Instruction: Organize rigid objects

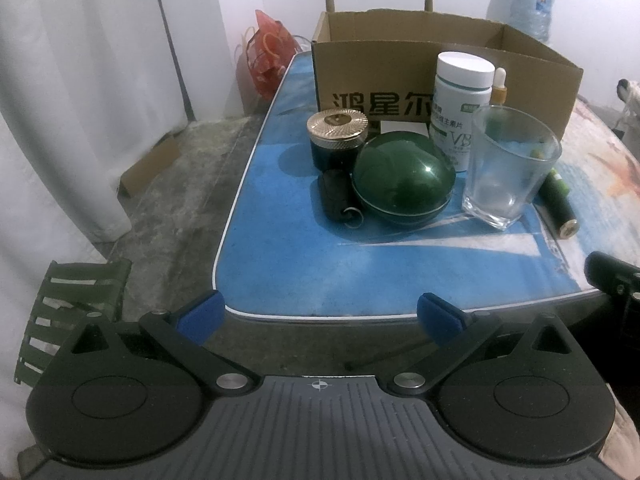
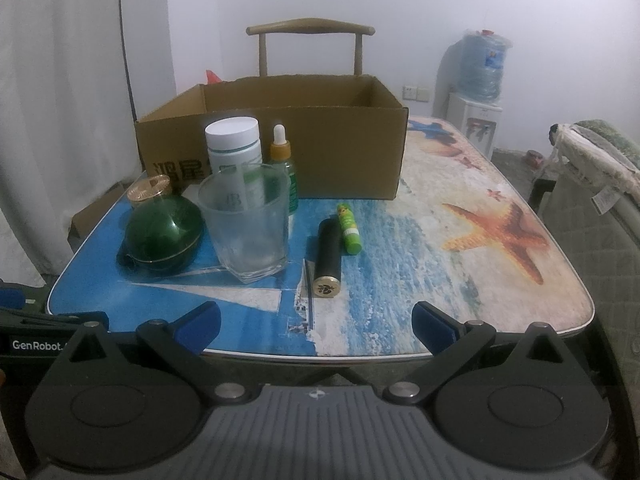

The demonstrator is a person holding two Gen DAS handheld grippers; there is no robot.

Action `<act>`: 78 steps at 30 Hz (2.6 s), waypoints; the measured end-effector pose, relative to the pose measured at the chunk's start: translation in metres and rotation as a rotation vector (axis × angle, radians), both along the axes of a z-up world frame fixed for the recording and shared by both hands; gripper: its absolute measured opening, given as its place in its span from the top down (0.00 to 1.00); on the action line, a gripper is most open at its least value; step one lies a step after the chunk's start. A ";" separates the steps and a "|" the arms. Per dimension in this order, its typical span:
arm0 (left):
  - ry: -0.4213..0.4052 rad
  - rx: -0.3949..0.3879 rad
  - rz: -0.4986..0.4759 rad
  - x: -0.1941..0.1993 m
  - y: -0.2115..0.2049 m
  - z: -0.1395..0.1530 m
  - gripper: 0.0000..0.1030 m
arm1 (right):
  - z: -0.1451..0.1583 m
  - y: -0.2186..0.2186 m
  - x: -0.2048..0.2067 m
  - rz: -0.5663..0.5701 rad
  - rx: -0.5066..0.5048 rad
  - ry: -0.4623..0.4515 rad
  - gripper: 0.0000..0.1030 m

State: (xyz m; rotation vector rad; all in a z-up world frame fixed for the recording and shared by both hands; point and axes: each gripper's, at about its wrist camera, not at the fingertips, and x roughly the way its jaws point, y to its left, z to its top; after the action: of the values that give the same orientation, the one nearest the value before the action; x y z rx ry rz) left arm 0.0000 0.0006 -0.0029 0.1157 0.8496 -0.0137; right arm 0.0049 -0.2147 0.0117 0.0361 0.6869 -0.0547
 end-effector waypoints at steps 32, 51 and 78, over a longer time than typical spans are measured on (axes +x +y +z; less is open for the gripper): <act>-0.004 -0.042 -0.068 0.011 -0.013 -0.005 0.00 | -0.010 -0.013 0.012 -0.011 0.012 0.011 0.00; -0.199 -0.162 -0.569 0.002 -0.098 0.014 0.01 | 0.000 -0.113 0.055 0.058 0.127 -0.186 0.03; -0.155 -0.092 -0.647 0.034 -0.170 -0.021 0.42 | -0.046 -0.105 0.161 0.299 0.128 0.091 0.84</act>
State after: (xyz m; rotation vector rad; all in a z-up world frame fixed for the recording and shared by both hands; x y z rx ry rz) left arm 0.0339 -0.1691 -0.0240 0.2979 0.6260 -0.6424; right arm 0.1661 -0.3193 -0.0348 0.0539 0.7794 0.2762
